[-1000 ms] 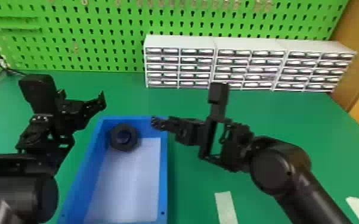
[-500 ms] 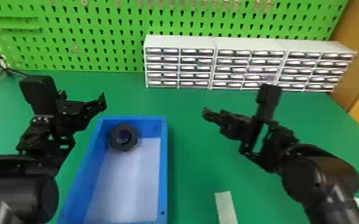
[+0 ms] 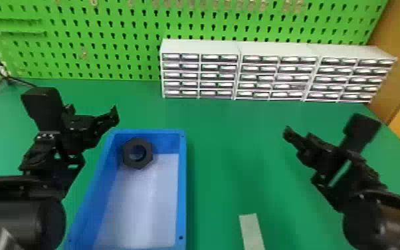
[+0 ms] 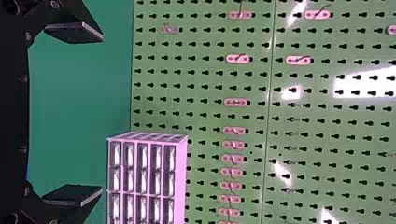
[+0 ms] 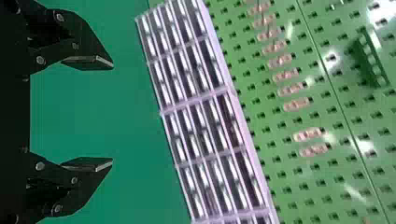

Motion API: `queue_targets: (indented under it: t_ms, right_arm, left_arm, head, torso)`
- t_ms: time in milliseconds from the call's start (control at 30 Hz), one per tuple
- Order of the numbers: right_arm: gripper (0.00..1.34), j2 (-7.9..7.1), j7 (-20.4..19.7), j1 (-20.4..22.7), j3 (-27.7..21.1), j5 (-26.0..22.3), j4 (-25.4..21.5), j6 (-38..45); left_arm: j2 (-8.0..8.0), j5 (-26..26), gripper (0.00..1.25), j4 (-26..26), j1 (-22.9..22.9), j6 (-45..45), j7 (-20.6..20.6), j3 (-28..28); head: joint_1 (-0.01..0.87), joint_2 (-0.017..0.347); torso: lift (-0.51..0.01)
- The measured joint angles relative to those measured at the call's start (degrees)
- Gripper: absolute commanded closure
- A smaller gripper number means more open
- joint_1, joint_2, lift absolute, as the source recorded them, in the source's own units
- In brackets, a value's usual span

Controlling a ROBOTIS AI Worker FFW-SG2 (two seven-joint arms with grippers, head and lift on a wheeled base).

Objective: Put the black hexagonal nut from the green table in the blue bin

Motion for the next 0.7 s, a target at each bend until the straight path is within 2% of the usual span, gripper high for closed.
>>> queue_targets:
  t_ms: [167,700]
  right_arm:
    - [0.52,0.96,0.0,1.5,-2.8,1.8,0.0,-3.1]
    - [0.52,1.06,0.0,4.6,-6.2,3.1,-0.9,-7.1]
  left_arm:
    - [0.00,1.2,0.14,0.5,0.4,-0.5,0.1,0.0]
    - [0.00,3.2,0.14,0.8,1.1,-1.1,0.2,-0.2]
  head:
    - [0.692,0.008]
    - [0.692,0.008]
  torso:
    - [-0.097]
    - [-0.097]
